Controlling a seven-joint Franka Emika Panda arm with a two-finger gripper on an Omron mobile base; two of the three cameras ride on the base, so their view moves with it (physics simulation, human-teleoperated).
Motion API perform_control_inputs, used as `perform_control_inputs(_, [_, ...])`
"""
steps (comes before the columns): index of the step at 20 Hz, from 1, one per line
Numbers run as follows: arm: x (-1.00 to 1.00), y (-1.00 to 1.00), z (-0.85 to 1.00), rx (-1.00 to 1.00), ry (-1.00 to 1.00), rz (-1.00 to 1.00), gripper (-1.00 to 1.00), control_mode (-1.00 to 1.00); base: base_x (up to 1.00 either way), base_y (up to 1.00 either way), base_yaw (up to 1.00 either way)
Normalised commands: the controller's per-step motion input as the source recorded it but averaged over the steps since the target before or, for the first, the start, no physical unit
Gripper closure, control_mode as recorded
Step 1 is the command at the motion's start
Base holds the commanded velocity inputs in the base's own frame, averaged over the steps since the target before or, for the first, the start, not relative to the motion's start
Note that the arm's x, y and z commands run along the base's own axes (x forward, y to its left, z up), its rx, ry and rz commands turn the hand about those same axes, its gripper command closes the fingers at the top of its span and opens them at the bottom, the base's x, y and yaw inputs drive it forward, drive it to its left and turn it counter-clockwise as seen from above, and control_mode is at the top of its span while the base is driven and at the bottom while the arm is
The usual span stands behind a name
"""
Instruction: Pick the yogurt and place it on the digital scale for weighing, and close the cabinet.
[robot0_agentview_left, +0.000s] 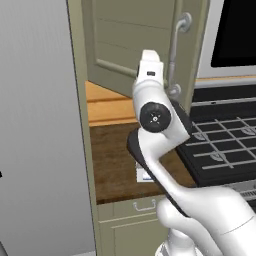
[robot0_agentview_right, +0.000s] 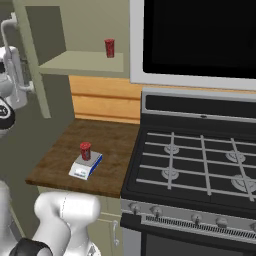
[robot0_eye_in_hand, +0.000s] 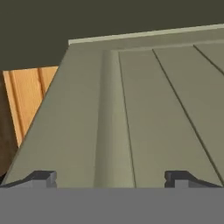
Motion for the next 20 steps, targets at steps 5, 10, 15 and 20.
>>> perform_control_inputs(5, [1.0, -0.86, 0.0, 0.16, 0.0, -0.02, -1.0, -1.0, 0.0, 0.0, 0.0])
perform_control_inputs(10, [0.82, -0.51, 0.01, 0.13, 0.0, 0.0, -1.0, -1.0, 0.0, 0.0, 0.0])
perform_control_inputs(15, [0.5, -0.28, 0.05, 0.07, 0.02, 0.0, -1.0, -1.0, 0.0, 0.0, 0.0])
perform_control_inputs(20, [0.88, -0.16, 0.0, 0.01, 0.07, 0.0, -1.0, -1.0, 0.0, 0.0, 0.0])
